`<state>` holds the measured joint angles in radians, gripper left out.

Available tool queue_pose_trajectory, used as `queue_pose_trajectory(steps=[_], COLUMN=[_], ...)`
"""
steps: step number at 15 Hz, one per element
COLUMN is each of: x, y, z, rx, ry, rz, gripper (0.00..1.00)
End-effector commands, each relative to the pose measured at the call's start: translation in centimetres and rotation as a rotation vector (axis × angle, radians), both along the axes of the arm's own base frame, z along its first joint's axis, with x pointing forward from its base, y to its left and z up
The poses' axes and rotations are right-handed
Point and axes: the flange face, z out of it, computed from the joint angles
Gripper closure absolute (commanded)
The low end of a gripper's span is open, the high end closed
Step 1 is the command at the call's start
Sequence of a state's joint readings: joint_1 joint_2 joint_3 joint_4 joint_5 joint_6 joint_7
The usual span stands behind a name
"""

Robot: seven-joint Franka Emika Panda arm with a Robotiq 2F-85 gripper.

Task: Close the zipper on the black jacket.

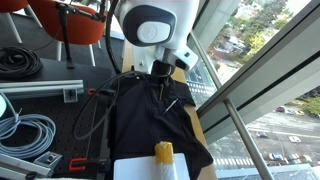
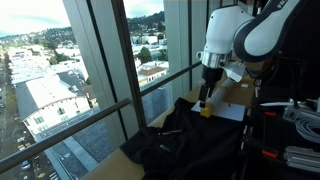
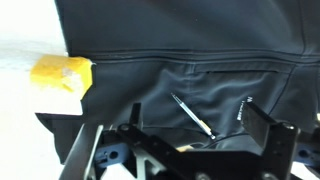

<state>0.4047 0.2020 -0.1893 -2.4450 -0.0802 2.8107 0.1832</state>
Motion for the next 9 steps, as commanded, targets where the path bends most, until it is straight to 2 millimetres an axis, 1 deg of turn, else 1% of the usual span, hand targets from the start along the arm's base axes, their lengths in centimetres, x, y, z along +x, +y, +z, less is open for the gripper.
queue_pose_trajectory(steps=[1,3,5,7,9], x=[-1.1,-1.4,-2.0,-2.7,-3.2], y=[-3.7,-5.1,-6.0,-6.5,-6.9], z=[6.9,10.2,13.0,14.9,16.1], rx=[0.008,0.022,0.036,0.046,0.042], ry=[0.033,0.047,0.048,0.05,0.046], rz=[-0.031,-0.034,-0.028,-0.023,-0.026], gripper=[0.0,0.0,0.0,0.0,0.0])
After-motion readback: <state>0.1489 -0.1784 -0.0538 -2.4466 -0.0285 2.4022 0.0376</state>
